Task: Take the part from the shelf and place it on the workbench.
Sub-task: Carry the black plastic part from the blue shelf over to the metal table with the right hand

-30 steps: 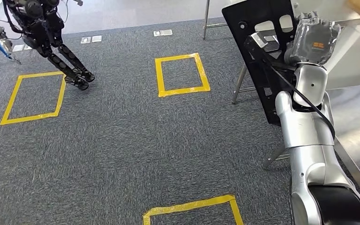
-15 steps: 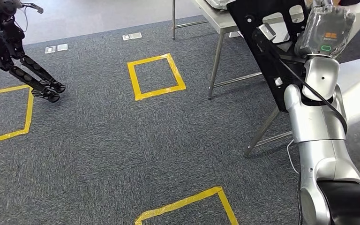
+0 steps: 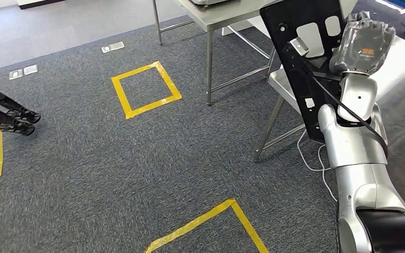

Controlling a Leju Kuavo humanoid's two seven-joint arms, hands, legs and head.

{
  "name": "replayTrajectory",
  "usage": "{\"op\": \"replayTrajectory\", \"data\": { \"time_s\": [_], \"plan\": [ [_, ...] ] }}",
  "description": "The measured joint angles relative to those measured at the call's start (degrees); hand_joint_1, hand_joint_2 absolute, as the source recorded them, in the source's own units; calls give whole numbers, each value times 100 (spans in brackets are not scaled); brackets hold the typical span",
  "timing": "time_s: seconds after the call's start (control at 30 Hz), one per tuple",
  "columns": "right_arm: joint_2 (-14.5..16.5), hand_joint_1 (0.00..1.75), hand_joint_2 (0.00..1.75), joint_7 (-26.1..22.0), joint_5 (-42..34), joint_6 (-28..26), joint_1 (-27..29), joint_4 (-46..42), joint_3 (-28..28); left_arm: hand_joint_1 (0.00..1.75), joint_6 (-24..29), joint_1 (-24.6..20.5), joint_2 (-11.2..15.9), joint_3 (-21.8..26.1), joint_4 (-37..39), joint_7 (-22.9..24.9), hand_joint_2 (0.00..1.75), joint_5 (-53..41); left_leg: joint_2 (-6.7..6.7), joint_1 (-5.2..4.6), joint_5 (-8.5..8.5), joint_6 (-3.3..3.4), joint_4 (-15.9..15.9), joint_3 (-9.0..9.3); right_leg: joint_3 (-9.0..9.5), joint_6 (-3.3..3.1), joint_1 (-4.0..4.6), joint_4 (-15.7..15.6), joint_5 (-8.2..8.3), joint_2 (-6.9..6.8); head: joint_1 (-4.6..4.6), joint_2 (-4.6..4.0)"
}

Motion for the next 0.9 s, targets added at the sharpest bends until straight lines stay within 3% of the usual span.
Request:
{"op": "replayTrajectory", "data": {
  "time_s": [0.07,0.1,0.17,0.2,0.23,0.3,0.37,0.47,0.53,0.6,0.67,0.7,0.73,0.8,0.83,0.9],
  "plan": [
    [10,175,175,18,1,-27,-5,19,1,0,8,9,1,10,-4,13,175,-8,-321,47,-375,-62,592,-250,-21,-70,-14,-5,28,93,-11,0],
    [18,175,175,31,1,-48,-2,35,3,0,13,18,2,22,-4,19,175,-19,-415,61,-577,-80,989,-425,-36,-100,-5,-4,40,142,-13,0],
    [26,175,175,58,2,-88,2,80,10,0,18,31,3,51,-4,25,175,-52,-462,74,-736,-97,1482,-647,-65,-110,10,2,64,262,-14,0],
    [26,175,175,73,2,-103,3,103,13,0,24,32,3,64,-4,17,175,-75,-471,87,-655,-97,1432,-615,-74,-104,11,7,75,326,-12,0],
    [21,175,175,91,2,-114,2,122,15,0,35,32,3,75,-5,-4,175,-98,-492,107,-488,-95,1178,-477,-80,-90,9,14,83,389,-12,0],
    [5,175,175,130,2,-132,-3,148,20,0,63,31,3,95,-8,-80,175,-144,-673,155,-153,-109,412,-67,-98,-53,9,36,104,505,-11,0],
    [-19,175,175,140,2,-165,-17,166,29,0,88,32,3,106,-9,-166,175,-178,-807,159,-30,-100,-5,131,-137,8,27,51,141,604,-4,0],
    [-67,175,175,82,2,-242,-40,235,47,0,120,28,2,159,-20,-267,175,-186,-661,82,45,26,-64,113,-218,147,27,8,227,727,-5,0],
    [-89,175,175,72,2,-307,-109,343,70,0,141,19,1,212,-39,-356,175,-197,-533,65,124,143,-127,94,-369,161,36,203,112,536,20,0],
    [-76,175,175,92,2,-404,-243,517,126,0,180,25,3,243,-55,-505,175,-245,-397,41,169,213,-151,53,-674,115,52,865,-224,224,64,0],
    [-59,175,175,113,2,-508,-332,693,181,0,282,35,2,254,-60,-755,175,-312,-254,12,184,235,-149,18,-948,113,57,1606,-511,118,85,0],
    [-57,175,175,111,2,-549,-358,769,196,0,363,37,-4,258,-60,-919,175,-342,-186,0,187,239,-148,9,-955,134,61,1736,-552,108,86,0],
    [-56,175,175,94,2,-586,-395,855,209,0,462,37,-13,267,-62,-1112,175,-372,-122,-11,189,242,-147,5,-837,165,65,1620,-515,94,90,0],
    [-56,175,175,45,2,-637,-528,992,233,0,616,31,-37,290,-73,-1446,175,-420,3,-33,189,240,-145,6,-339,204,78,825,-312,-61,90,0],
    [-55,175,175,26,2,-668,-619,1044,245,0,658,27,-48,307,-81,-1569,175,-444,64,-54,186,231,-142,6,-101,189,110,423,-217,-181,87,0],
    [-54,175,175,15,1,-728,-793,1126,267,0,678,20,-62,337,-94,-1732,175,-486,175,-87,182,202,-137,9,113,103,168,11,-126,-307,79,0]
  ]
}}
